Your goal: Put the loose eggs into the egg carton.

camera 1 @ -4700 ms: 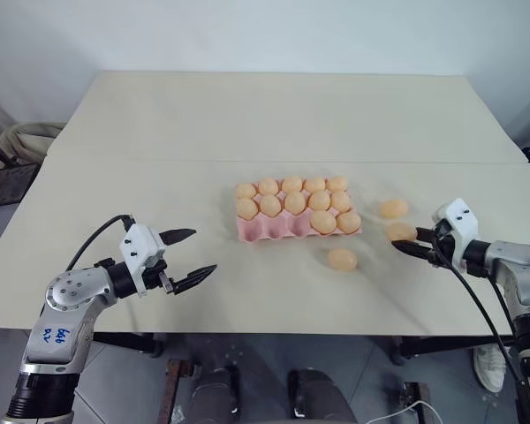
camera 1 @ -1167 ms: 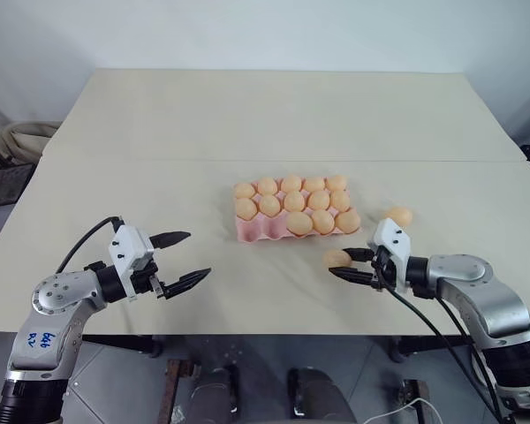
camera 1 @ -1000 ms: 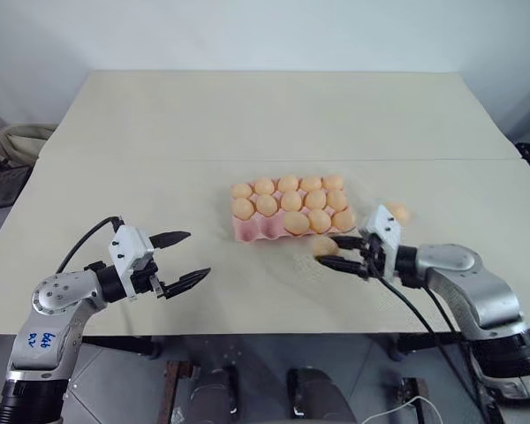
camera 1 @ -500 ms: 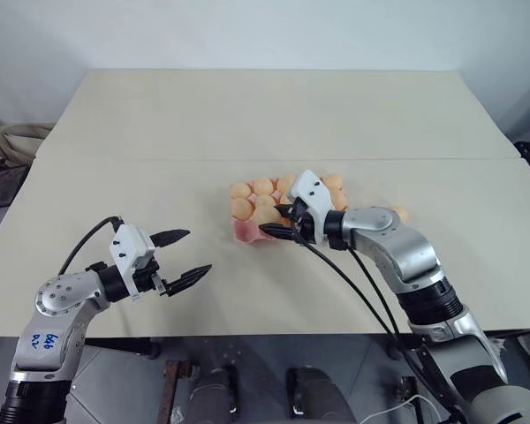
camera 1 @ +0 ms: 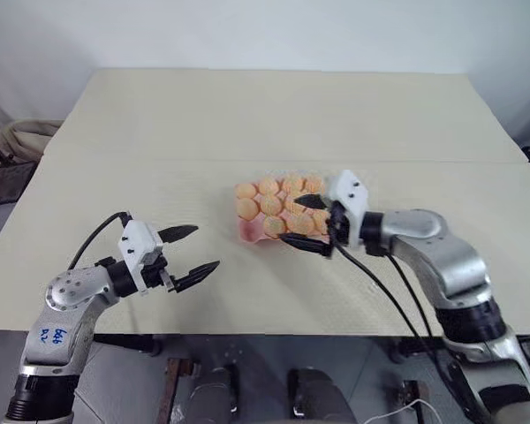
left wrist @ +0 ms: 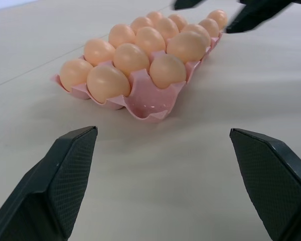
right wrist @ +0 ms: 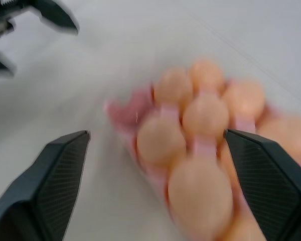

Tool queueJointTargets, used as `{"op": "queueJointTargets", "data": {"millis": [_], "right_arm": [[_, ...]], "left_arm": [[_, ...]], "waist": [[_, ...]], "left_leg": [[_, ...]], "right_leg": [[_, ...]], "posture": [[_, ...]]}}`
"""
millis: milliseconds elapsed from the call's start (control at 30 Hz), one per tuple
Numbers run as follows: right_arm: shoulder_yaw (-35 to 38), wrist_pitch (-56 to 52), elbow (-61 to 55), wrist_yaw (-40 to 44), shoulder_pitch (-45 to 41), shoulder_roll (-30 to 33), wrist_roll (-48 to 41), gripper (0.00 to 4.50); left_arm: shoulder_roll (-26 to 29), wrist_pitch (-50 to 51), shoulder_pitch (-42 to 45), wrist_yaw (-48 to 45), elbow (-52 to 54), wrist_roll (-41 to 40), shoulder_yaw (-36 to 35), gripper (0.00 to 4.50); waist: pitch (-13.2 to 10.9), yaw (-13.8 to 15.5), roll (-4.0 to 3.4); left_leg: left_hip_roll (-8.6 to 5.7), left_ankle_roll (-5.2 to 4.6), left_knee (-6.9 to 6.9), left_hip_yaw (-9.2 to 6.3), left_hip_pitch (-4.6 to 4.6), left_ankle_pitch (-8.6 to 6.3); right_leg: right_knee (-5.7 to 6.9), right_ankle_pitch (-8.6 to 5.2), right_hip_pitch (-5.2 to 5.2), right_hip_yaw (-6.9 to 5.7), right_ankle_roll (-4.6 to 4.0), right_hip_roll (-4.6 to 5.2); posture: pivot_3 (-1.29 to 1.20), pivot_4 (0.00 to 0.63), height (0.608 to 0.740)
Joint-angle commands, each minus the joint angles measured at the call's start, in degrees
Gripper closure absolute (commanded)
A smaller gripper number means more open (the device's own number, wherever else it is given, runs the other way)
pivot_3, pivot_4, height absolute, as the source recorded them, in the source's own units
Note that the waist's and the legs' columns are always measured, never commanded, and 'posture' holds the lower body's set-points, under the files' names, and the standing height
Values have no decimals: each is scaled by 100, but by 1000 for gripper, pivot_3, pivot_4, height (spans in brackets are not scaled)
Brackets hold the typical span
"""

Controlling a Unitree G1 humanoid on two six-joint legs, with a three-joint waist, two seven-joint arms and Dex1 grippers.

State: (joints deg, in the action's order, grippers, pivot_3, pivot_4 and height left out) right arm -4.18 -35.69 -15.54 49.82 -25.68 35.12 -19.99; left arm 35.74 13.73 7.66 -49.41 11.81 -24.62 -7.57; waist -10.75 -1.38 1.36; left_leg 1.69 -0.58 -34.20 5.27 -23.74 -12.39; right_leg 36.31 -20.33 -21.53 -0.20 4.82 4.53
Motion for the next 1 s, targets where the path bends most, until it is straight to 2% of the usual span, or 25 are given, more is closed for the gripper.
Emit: {"op": "queueJointTargets", "data": {"millis": [33,167,267,367,667,800,1000], "right_arm": [[1219,697,-1,85,982,497,-61,24],[2606,1362,500,-173,1886,523,-206,24],[3128,1757,656,-276,2426,454,-192,24],[3308,1936,655,-358,2778,387,-224,24],[3214,2080,770,-391,3029,334,-293,24],[2994,2020,1029,-327,2618,503,-230,24],[2072,1600,2130,-117,1135,951,117,24]], "left_arm": [[-96,50,355,-213,-236,-83,207,0],[-180,-107,709,-378,-614,57,389,0],[-212,-287,937,-503,-917,192,521,0],[-237,-433,1132,-593,-1171,288,614,0],[-367,-439,1469,-639,-1400,319,654,0],[-282,-519,1288,-600,-1304,356,563,0],[-68,-523,816,-471,-1038,309,266,0]], "waist": [[0,52,0],[0,-23,0],[0,-36,0],[0,-55,0],[-1,-35,2],[-1,-54,2],[-2,-84,2]], "left_leg": [[-4,-15,0,-1,-2,5],[1,-23,-1,14,3,9],[7,-18,-1,19,19,13],[9,-14,-2,28,33,17],[4,0,-30,40,47,13],[6,-1,-30,40,48,14],[5,-6,-29,38,45,17]], "right_leg": [[-9,1,7,-4,2,1],[-9,6,5,6,11,-4],[0,5,13,10,10,-17],[19,4,14,22,8,-23],[58,7,21,40,12,-12],[60,7,19,41,11,-13],[60,8,14,39,8,-8]], "posture": [[0,150,740],[0,150,740],[0,150,740],[0,150,740],[0,150,740],[0,150,740],[0,150,740]]}}
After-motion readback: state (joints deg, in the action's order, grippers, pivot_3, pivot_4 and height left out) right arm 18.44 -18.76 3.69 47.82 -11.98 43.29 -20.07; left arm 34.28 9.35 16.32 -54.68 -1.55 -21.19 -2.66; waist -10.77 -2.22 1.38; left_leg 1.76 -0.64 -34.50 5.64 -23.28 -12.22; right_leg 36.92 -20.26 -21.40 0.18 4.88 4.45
